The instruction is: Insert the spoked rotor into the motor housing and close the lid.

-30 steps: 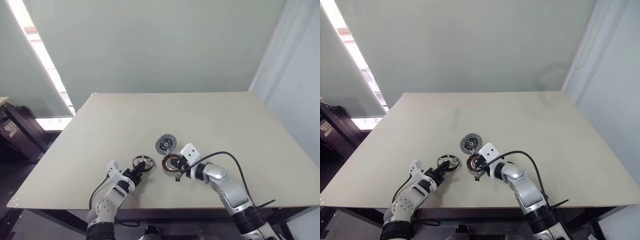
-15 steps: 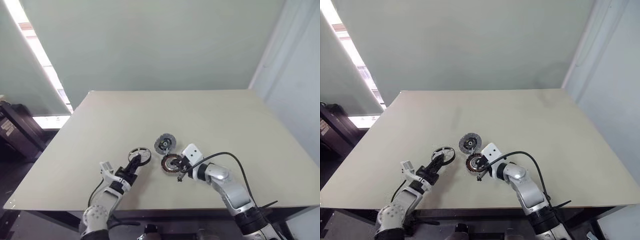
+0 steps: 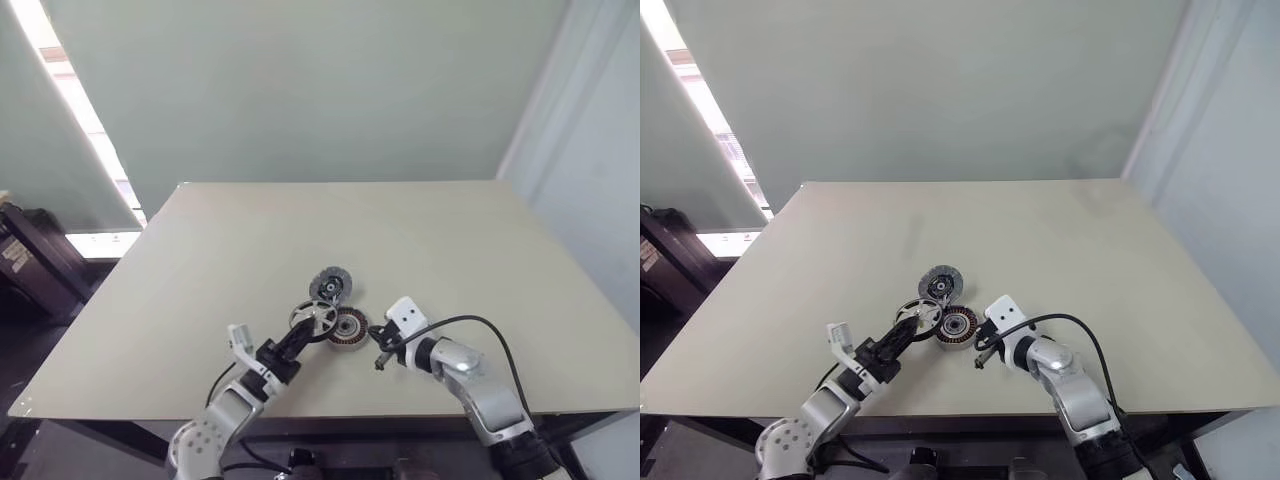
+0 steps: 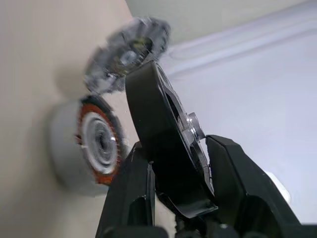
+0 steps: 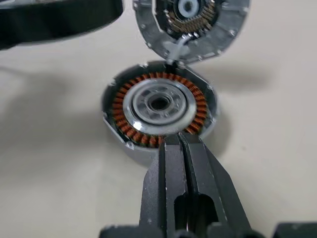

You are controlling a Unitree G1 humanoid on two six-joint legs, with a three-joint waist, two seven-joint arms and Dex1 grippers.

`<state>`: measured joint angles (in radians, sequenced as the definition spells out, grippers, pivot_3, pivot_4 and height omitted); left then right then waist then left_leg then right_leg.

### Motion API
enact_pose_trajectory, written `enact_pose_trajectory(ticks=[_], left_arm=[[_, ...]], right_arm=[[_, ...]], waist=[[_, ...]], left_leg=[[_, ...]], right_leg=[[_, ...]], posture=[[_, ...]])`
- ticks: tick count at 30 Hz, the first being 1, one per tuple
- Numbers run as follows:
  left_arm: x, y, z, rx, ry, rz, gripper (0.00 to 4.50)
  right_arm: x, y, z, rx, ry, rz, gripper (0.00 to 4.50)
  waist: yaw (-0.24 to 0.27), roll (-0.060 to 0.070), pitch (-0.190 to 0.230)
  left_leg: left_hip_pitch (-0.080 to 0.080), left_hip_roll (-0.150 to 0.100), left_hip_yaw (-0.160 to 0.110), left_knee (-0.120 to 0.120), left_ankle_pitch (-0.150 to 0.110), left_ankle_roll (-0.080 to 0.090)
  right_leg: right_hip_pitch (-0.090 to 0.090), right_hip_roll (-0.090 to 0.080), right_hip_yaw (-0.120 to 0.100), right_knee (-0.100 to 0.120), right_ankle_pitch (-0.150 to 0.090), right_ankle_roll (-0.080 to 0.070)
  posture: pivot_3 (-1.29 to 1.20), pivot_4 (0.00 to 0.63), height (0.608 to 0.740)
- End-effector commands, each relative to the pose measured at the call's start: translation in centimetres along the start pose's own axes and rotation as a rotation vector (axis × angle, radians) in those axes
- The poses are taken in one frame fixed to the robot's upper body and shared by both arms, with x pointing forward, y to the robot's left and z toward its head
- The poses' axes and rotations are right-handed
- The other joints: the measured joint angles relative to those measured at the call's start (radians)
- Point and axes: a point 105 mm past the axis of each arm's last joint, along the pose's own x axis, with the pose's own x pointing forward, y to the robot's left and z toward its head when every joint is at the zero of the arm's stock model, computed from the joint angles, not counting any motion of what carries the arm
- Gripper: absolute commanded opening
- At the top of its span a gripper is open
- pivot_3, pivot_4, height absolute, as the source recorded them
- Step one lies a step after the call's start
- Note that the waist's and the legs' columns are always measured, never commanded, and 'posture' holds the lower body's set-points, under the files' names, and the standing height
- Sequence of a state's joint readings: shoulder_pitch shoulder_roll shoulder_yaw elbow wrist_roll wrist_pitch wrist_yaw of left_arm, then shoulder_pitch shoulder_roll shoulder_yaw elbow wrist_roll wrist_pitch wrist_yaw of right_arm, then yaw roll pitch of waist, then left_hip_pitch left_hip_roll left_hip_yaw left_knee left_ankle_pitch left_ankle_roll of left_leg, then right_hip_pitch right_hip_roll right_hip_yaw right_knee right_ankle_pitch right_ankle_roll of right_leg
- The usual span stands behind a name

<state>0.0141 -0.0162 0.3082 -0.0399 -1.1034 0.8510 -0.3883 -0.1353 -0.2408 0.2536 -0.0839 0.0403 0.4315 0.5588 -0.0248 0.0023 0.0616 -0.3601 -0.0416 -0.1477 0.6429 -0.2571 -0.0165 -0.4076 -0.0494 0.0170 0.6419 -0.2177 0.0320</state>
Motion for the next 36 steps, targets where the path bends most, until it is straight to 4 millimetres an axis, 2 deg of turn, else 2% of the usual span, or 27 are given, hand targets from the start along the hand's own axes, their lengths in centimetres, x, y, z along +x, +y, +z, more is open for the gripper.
enact_pose_trajectory(ticks=[1, 11, 22, 36], left_arm=[[1.4, -0.5, 0.0, 0.052, 0.011, -0.025, 1.18], [3.8, 0.9, -0.9, 0.095, 0.052, 0.004, 1.18], [5.9, 1.5, -2.1, 0.107, 0.102, 0.004, 1.18], [5.2, 2.5, -1.8, 0.117, 0.089, 0.035, 1.18]], right_arm=[[-0.7, -0.3, 1.4, -0.013, -0.050, -0.022, 0.00], [-1.5, 0.0, 0.6, 0.008, -0.025, -0.052, 0.00], [-1.8, -0.1, 0.7, 0.019, -0.028, -0.076, 0.00], [-2.0, -0.1, 0.6, 0.029, -0.027, -0.091, 0.00]], waist=[[0.000, 0.000, 0.000], [0.000, 0.000, 0.000], [0.000, 0.000, 0.000], [0.000, 0.000, 0.000]], left_leg=[[0.000, 0.000, 0.000, 0.000, 0.000, 0.000], [0.000, 0.000, 0.001, 0.000, 0.000, 0.000], [0.000, 0.000, 0.001, 0.000, 0.000, 0.000], [0.000, 0.000, 0.001, 0.001, 0.000, 0.000]], right_leg=[[0.000, 0.000, 0.000, 0.000, 0.000, 0.000], [0.000, 0.000, 0.001, 0.000, 0.001, 0.001], [0.001, 0.000, 0.001, 0.000, 0.001, 0.002], [0.001, 0.000, 0.001, 0.001, 0.001, 0.002]], posture=[[0.00, 0.000, 0.740], [0.00, 0.000, 0.740], [0.00, 0.000, 0.740], [0.00, 0.000, 0.740]])
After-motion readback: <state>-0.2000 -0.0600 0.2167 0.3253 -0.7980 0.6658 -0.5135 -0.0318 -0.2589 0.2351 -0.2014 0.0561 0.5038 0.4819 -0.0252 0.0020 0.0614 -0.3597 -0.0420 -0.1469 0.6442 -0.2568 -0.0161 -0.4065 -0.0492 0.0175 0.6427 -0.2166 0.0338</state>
